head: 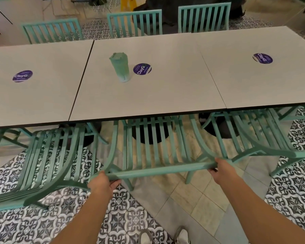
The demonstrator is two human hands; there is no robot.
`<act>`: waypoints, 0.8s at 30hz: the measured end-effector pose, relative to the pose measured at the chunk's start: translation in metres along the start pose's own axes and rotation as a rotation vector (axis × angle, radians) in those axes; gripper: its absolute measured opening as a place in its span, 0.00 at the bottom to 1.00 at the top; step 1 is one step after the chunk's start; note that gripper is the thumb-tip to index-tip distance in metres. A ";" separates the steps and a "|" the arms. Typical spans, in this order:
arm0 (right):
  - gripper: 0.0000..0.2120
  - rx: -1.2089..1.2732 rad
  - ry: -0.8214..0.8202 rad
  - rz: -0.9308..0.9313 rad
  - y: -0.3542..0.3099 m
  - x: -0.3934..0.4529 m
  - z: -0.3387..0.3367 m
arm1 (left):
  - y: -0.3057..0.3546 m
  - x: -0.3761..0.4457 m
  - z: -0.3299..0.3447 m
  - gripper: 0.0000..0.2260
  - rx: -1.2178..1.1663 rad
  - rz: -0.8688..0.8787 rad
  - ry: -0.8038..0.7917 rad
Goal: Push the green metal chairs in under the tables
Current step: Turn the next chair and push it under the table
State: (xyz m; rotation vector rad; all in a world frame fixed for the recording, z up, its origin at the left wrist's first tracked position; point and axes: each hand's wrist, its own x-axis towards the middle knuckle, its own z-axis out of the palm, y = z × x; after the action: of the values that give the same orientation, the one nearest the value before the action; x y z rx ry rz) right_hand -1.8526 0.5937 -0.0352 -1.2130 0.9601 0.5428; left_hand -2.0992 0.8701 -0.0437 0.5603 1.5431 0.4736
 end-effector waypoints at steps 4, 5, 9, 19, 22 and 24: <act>0.24 0.040 -0.042 -0.032 0.003 -0.001 0.010 | 0.009 0.008 0.002 0.11 0.017 -0.004 0.007; 0.24 0.045 -0.040 -0.041 0.005 -0.002 0.013 | 0.012 0.010 0.002 0.11 0.015 -0.001 0.000; 0.24 0.049 -0.041 -0.040 0.010 -0.002 0.025 | 0.025 0.017 0.006 0.10 0.015 -0.007 -0.010; 0.23 0.068 -0.055 -0.070 0.015 0.000 0.033 | 0.035 0.022 0.011 0.15 0.041 -0.014 -0.029; 0.23 0.071 -0.051 -0.088 0.017 -0.001 0.034 | 0.035 0.024 0.010 0.15 0.036 -0.005 -0.039; 0.23 0.053 -0.039 -0.098 0.016 -0.002 0.034 | 0.036 0.023 0.009 0.15 0.036 -0.005 -0.043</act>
State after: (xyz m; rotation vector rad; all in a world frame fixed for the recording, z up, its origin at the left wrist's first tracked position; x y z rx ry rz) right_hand -1.8549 0.6313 -0.0406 -1.1914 0.8718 0.4595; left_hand -2.0882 0.9126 -0.0405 0.5907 1.5141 0.4286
